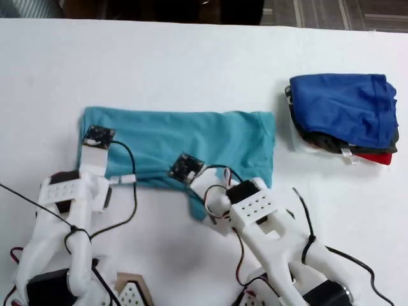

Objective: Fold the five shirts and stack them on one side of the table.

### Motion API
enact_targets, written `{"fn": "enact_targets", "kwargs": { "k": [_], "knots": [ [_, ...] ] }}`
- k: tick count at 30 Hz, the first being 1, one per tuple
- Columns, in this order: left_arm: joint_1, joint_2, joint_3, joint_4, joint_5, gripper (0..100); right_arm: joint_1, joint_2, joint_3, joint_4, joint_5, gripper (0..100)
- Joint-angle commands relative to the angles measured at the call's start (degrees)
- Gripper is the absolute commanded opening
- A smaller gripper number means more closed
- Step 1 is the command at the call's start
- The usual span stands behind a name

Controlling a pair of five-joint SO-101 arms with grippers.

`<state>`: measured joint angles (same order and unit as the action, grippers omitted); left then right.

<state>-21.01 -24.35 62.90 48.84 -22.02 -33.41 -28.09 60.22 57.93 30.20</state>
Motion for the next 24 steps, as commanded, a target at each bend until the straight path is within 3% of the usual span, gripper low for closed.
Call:
{"fn": "enact_targets", "kwargs": {
  "k": [1, 4, 10, 24],
  "knots": [
    [-0.26, -1.58, 0.04, -0.62, 0.09, 3, 0.66, -1.80, -2.11, 1.98, -0.09, 2.8],
    [-0.26, -1.58, 0.04, -0.62, 0.09, 3, -0.92, -3.56, -2.11, 5.49, -0.35, 6.0],
    [-0.26, -1.58, 0.04, -0.62, 0.09, 3, -1.89, -4.09, -2.02, 7.43, -0.09, 23.4],
    [-0.26, -1.58, 0.04, -0.62, 0.09, 3, -3.38, -3.91, 0.26, 6.55, -0.53, 19.8]
  ]
}}
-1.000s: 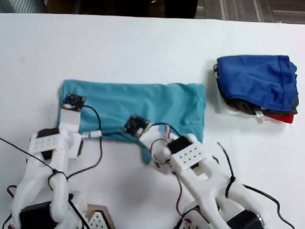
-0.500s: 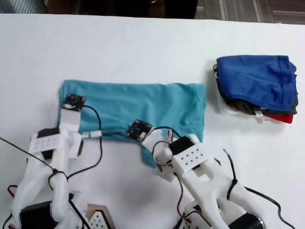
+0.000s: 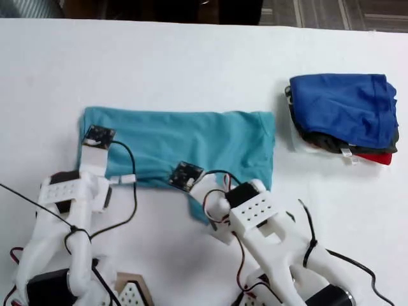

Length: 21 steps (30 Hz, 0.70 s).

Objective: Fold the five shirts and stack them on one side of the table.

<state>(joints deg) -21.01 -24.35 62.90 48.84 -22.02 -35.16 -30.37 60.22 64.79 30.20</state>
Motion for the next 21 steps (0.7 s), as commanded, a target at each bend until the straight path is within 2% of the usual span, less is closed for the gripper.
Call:
{"fn": "enact_targets", "kwargs": {
  "k": [1, 4, 12, 21],
  "knots": [
    [-0.26, -1.58, 0.04, -0.62, 0.09, 3, -2.68, -1.63, 1.76, -1.19, -0.53, 19.8],
    [-0.26, -1.58, 0.04, -0.62, 0.09, 3, -5.58, -1.63, 5.01, -4.97, -0.62, 19.8],
    [-0.26, -1.58, 0.04, -0.62, 0.09, 3, -5.32, 4.09, 5.98, -8.75, -0.26, 19.8],
    [-0.26, -1.58, 0.04, -0.62, 0.09, 3, -0.48, 19.82, -4.66, -6.29, -0.53, 19.7]
  ]
}}
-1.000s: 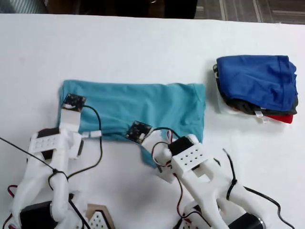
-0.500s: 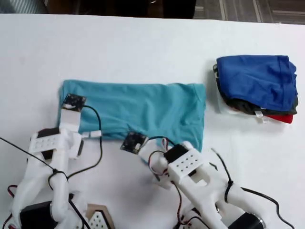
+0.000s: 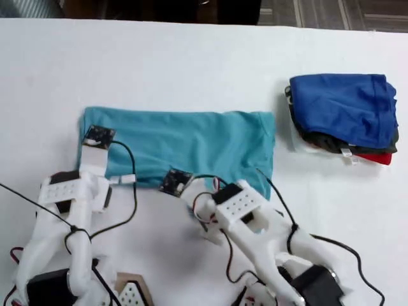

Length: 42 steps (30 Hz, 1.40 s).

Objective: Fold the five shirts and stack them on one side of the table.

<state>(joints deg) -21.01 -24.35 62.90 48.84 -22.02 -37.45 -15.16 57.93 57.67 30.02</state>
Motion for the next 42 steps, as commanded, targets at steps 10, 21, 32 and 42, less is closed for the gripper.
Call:
{"fn": "enact_targets", "kwargs": {
  "k": [10, 21, 32, 42],
  "knots": [
    [-0.26, -1.58, 0.04, -0.62, 0.09, 3, 1.89, 7.16, -4.48, 1.71, -0.09, 1.8],
    [-0.26, -1.58, 0.04, -0.62, 0.09, 3, 5.49, 7.52, -22.59, 12.79, 5.36, 1.9],
    [-0.26, -1.58, 0.13, -0.62, 0.09, 3, 17.36, 14.20, -43.43, 13.76, 17.76, 1.9],
    [-0.26, -1.67, 0.48, -0.62, 0.09, 3, 17.54, 39.52, -71.30, 14.73, 17.76, 1.9]
  ]
}}
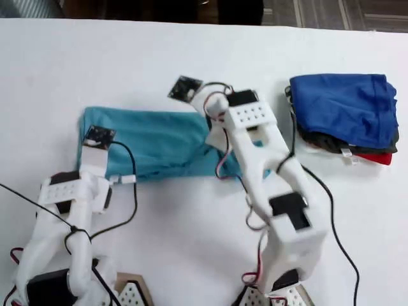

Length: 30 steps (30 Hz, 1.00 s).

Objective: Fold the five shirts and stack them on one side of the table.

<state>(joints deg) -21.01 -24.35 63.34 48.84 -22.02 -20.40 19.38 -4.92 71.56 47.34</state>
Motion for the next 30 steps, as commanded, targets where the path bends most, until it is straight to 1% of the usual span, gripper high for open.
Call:
{"fn": "enact_targets", "kwargs": {
  "k": [1, 7, 8, 12, 14, 19, 21, 23, 25, 27, 30],
  "knots": [
    [-0.26, -1.67, 0.04, -0.62, 0.09, 3, 0.48, 7.08, -10.99, 1.54, 0.44, 1.9],
    [-0.26, -1.67, 0.13, -0.62, 0.09, 3, 1.63, 14.64, -26.02, 9.10, 0.35, 2.9],
    [-0.26, -1.67, 0.13, -0.62, 0.09, 3, 2.07, 15.43, -28.13, 10.33, 0.35, 5.0],
    [-0.26, -1.67, 0.13, -0.62, 0.09, 3, 4.44, 18.15, -35.16, 12.53, 0.09, 19.1],
    [-0.26, -1.67, 0.13, -0.62, 0.09, 3, 5.49, 19.21, -37.80, 13.23, 0.09, 21.3],
    [-0.26, -1.67, 0.13, -0.62, 0.09, 3, 7.43, 19.65, -42.81, 17.01, 0.00, 16.8],
    [-0.18, -1.67, 0.13, -0.62, 0.09, 3, 7.25, 19.21, -45.98, 22.11, 0.00, 10.6],
    [-0.18, -1.67, 0.13, -0.62, 0.09, 3, 6.64, 18.42, -49.14, 26.77, -0.62, 1.0],
    [-0.18, -1.67, 0.04, -0.62, 0.09, 3, 6.29, 17.01, -50.90, 29.93, -3.96, 3.1],
    [-0.18, -1.67, 0.04, -0.70, 0.09, 3, 6.20, 14.81, -49.67, 29.85, -6.86, 1.9],
    [-0.18, -1.67, 0.04, -0.70, 0.09, 3, 5.49, 11.30, -44.04, 29.85, -7.56, 2.0]
  ]
}}
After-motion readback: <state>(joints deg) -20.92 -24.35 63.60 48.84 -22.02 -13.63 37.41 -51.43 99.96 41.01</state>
